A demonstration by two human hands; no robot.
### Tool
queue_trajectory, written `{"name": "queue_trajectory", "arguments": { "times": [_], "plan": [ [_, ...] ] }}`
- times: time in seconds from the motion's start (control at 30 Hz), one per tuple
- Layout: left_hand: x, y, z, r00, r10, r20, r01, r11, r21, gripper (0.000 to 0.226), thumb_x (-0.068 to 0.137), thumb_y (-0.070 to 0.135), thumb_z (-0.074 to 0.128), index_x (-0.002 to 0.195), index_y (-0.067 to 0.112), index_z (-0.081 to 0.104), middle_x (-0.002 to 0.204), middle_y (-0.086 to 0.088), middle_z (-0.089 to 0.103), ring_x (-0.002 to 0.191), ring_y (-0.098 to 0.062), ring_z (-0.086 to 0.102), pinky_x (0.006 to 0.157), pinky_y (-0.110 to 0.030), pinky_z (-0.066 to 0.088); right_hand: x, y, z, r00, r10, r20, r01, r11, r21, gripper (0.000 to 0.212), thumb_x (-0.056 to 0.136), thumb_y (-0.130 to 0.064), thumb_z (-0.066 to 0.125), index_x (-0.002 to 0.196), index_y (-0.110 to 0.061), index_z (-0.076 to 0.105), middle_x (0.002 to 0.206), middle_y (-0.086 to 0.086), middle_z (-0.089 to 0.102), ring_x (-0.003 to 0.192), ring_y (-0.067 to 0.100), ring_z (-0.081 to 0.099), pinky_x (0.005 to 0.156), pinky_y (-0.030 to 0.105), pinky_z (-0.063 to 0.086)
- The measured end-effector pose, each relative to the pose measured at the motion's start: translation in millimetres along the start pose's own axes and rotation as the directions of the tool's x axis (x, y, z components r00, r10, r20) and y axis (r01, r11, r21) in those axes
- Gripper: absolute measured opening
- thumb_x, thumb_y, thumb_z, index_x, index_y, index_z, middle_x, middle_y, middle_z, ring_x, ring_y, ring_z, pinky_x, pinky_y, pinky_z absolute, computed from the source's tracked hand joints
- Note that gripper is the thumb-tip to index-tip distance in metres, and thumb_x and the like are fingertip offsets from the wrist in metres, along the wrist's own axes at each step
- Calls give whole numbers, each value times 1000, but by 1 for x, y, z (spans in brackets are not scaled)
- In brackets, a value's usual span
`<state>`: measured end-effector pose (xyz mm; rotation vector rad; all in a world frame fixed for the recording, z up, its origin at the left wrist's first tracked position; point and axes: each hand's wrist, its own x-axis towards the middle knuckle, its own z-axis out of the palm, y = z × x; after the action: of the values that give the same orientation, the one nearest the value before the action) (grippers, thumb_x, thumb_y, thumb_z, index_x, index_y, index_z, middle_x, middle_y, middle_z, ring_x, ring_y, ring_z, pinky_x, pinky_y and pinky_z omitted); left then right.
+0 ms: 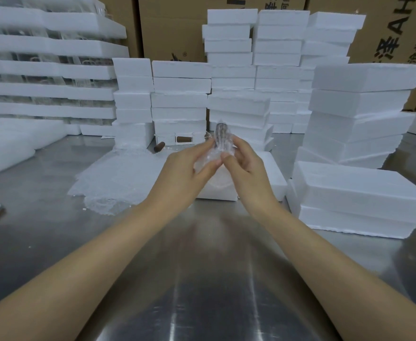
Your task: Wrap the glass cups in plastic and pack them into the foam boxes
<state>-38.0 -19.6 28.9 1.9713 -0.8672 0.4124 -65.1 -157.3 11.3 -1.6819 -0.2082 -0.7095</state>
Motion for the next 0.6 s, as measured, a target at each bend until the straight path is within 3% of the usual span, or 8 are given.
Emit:
{"name": "queue_trajectory", "arguments": {
  "times": [0.07, 0.13, 0.23, 0.3, 0.43, 0.53, 0.6],
  "plan": [
    [-1, 1, 0, 998, 67, -18, -64, 986, 154, 38, 100, 39, 46, 131, 23, 58, 103, 2, 70, 93, -19, 62, 87, -37, 49, -1, -1, -1, 998, -56, -40, 56, 998, -11, 29, 94, -16, 57, 121, -25, 52, 116, -10, 63, 107, 0, 59, 93, 17, 46],
    [-1, 1, -2, 992, 111, -65, -100, 983, 151, 31, 102, 33, 42, 118, 20, 65, 83, -1, 68, 76, -15, 57, 76, -35, 48, -2, -3, 0, 991, -113, -78, 109, 993, -52, 23, 92, -15, 60, 107, -30, 51, 105, -17, 61, 97, -5, 60, 81, 9, 45],
    [1, 0, -4, 978, 153, -143, -127, 976, 177, 20, 99, 13, 47, 93, 7, 65, 59, -3, 50, 60, -17, 41, 56, -29, 34, -4, -5, 3, 985, -153, -84, 148, 987, -66, 28, 89, -7, 59, 91, -34, 50, 89, -27, 60, 90, -9, 58, 74, 4, 42],
    [0, 0, -2, 981, 127, -149, -101, 980, 173, 17, 94, 7, 47, 87, 8, 62, 53, 3, 39, 58, -15, 36, 53, -24, 26, -5, -4, 5, 987, -150, -59, 147, 988, -53, 28, 89, -7, 59, 88, -33, 49, 86, -28, 59, 89, -8, 58, 73, 4, 43],
    [-1, -3, 0, 983, 90, -160, -67, 988, 142, 20, 89, 4, 46, 92, 12, 64, 57, 1, 44, 61, -16, 39, 55, -27, 29, -8, -6, 7, 987, -163, -9, 162, 986, -50, 31, 91, -9, 59, 95, -36, 45, 101, -23, 56, 97, -12, 56, 74, 2, 41],
    [-1, -4, -1, 981, 89, -171, -73, 992, 98, 35, 92, 9, 44, 118, 22, 63, 71, 0, 61, 62, -11, 49, 58, -22, 37, -9, -9, 8, 979, -203, -31, 199, 975, -102, 26, 94, -17, 58, 94, -41, 49, 105, -22, 58, 102, -1, 60, 72, 2, 41],
    [-3, -4, 1, 978, 87, -187, -73, 994, 82, 42, 93, 10, 43, 132, 23, 54, 90, 10, 67, 67, -6, 52, 62, -12, 38, -9, -10, 8, 978, -190, -89, 186, 981, -53, 25, 92, -17, 60, 87, -40, 52, 100, -23, 61, 101, 3, 62, 69, 4, 42]
  ]
}}
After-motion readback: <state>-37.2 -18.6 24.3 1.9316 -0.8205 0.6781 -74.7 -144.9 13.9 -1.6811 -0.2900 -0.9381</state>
